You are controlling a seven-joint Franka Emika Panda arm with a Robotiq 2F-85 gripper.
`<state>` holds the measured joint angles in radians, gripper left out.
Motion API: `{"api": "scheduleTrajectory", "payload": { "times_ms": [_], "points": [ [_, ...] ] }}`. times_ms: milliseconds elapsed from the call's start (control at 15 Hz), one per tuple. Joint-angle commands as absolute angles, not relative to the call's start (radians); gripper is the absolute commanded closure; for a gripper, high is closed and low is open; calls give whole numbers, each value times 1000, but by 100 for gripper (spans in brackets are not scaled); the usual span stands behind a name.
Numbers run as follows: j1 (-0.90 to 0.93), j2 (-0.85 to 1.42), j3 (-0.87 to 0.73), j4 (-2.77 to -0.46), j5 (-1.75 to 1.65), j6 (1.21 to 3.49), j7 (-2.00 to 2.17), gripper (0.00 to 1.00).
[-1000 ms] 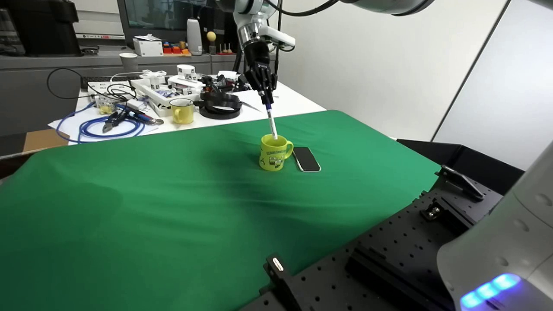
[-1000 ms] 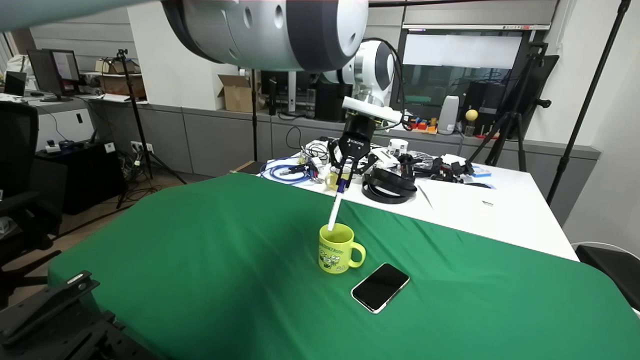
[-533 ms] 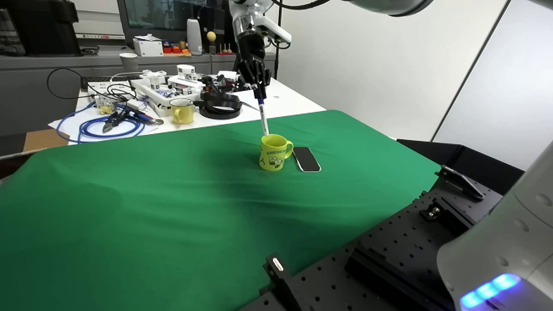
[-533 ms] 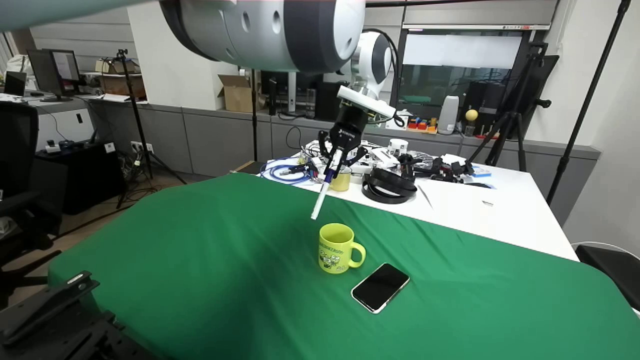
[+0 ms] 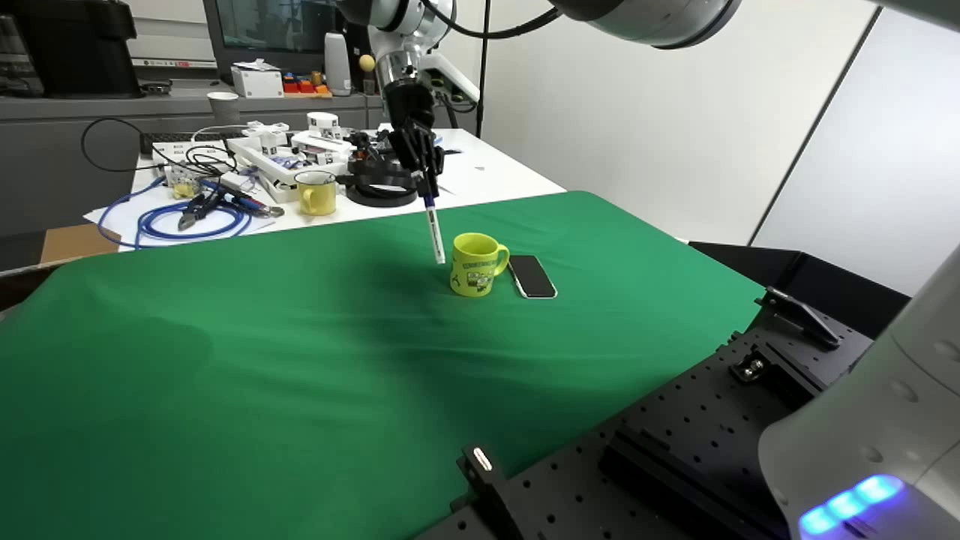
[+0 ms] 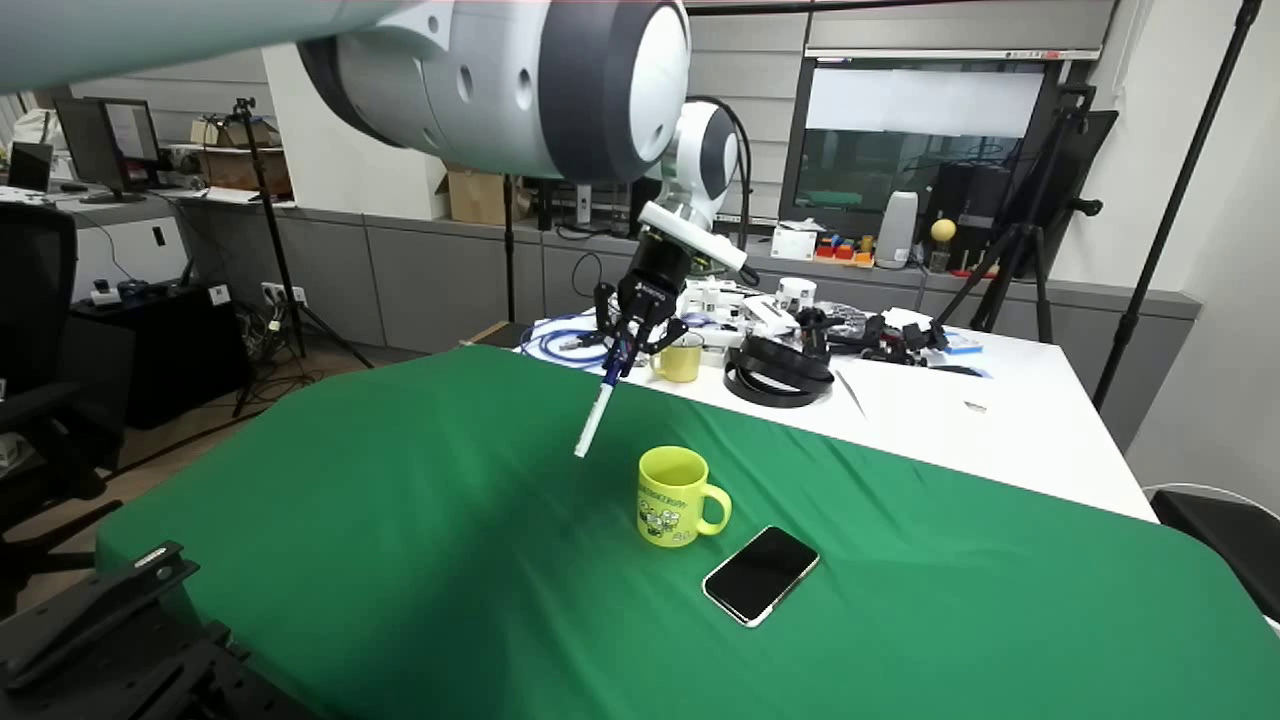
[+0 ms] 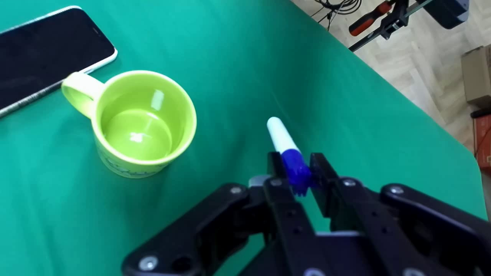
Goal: Put the marker in the mug on the table
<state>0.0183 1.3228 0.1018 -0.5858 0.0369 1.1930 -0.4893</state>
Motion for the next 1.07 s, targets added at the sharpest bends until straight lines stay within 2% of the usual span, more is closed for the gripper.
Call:
{"api": "scheduleTrajectory", "payload": {
  "times_ms": [0,733,800,867,1000],
  "points": [
    [59,1376,103,-551,13,1187,-543,94],
    [96,1474,108,-594,6,1161,-668,94],
    [96,1477,109,-588,7,1155,-668,78],
    [97,1478,109,-576,7,1152,-670,53],
    [99,1478,110,-544,5,1143,-672,45]
  ]
}}
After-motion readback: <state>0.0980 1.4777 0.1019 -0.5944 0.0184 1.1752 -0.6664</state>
